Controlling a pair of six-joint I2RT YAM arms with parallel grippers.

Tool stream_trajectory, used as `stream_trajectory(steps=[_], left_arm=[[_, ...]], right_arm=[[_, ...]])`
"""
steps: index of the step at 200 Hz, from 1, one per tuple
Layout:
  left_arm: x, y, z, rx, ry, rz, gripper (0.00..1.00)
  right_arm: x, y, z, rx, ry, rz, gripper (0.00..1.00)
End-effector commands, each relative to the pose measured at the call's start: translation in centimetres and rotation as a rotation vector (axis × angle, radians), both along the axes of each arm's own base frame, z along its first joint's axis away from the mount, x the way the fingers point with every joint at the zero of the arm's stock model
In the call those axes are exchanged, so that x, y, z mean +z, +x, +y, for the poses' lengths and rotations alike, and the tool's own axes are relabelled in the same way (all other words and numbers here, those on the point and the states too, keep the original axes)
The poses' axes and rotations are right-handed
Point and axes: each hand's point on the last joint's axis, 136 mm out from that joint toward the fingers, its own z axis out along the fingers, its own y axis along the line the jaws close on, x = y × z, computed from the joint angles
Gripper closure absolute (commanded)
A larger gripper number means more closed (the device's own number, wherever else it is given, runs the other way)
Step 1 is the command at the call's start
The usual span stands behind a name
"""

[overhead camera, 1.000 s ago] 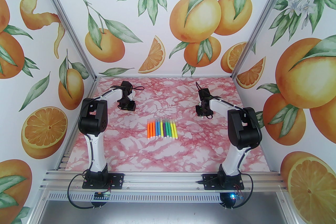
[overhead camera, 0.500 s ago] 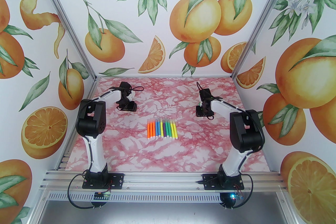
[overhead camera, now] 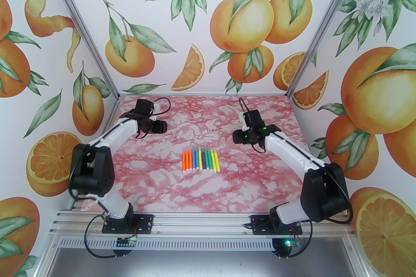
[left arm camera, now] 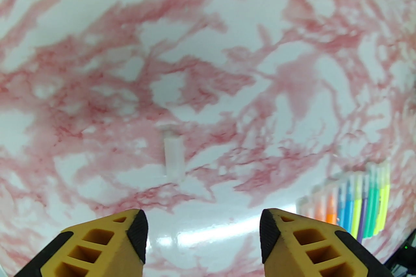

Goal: Open the pen caps

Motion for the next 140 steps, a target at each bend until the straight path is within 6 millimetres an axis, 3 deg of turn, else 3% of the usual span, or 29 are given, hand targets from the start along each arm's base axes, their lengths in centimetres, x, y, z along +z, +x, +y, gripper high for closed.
stream_trajectory(steps=[1,59,97,140], left_arm=[[3.2,0.2,-0.6,0.02,-0.089,-0.148,0.33],[5.4,-3.0,-0.2,0.038,-0.112,-0.227,0.3],[7.0,-4.4,0.2,0.048,-0.115,-0.271,0.3],[8.0,-5.2,0.4,0.054,-0.122,-0.301,0.29]], right_arm=[[-0.6,-2.5,2.9,0.051,0.073,0.039,0.44],[-3.1,-6.7,6.2,0.15,0.1,0.1,0.49],[-5.1,-7.7,7.5,0.186,0.085,0.154,0.53],[-6.2,-7.6,8.6,0.2,0.091,0.174,0.54]])
